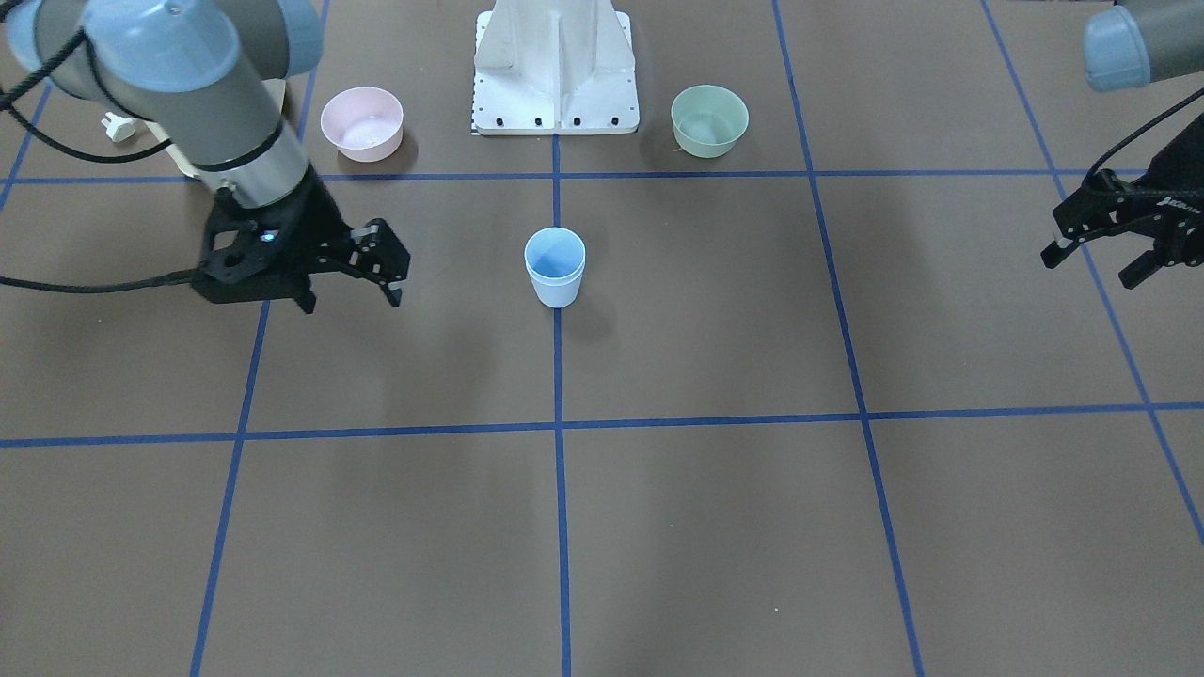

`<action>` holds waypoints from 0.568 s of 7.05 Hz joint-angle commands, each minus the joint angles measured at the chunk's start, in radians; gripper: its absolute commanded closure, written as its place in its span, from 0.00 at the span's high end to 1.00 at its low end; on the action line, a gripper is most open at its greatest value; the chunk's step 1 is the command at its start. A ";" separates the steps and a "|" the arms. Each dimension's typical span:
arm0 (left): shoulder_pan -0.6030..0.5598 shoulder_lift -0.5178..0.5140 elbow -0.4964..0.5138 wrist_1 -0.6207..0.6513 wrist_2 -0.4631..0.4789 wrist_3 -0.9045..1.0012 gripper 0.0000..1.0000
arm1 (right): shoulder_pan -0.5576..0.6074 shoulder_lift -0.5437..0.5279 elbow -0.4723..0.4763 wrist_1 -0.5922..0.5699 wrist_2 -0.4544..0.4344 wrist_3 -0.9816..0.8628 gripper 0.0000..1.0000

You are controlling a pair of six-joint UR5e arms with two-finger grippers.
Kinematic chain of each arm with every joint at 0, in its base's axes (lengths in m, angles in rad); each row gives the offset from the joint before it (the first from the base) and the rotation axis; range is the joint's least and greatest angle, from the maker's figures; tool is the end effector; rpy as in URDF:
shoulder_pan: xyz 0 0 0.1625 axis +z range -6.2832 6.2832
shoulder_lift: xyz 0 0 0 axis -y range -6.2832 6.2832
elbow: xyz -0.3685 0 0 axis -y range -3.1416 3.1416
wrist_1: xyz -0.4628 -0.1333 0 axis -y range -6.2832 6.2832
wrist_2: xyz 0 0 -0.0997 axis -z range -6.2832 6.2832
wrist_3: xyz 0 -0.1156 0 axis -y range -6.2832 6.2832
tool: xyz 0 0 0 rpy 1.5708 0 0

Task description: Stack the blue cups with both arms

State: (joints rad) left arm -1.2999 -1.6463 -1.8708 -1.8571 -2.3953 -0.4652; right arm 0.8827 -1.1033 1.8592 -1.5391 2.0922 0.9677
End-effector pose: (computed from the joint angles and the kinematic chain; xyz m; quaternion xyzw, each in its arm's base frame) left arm 0.1099 -0.5768 0.3609 0.1414 0.4607 0.0455 0.8751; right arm -0.3506 -0.5457 0.1741 0.0755 -0.4341 0.0264 0.8973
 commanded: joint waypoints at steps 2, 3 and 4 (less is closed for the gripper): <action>-0.120 0.060 0.059 0.007 -0.012 0.201 0.98 | 0.235 -0.162 -0.011 0.002 0.107 -0.291 1.00; -0.166 0.063 0.108 0.001 -0.054 0.273 0.98 | 0.307 -0.224 -0.011 0.001 0.132 -0.404 1.00; -0.211 0.077 0.142 -0.004 -0.111 0.324 0.98 | 0.382 -0.255 -0.043 -0.002 0.167 -0.522 1.00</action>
State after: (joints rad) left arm -1.4564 -1.5842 -1.7738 -1.8554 -2.4489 -0.2130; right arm 1.1720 -1.3066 1.8412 -1.5389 2.2190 0.5826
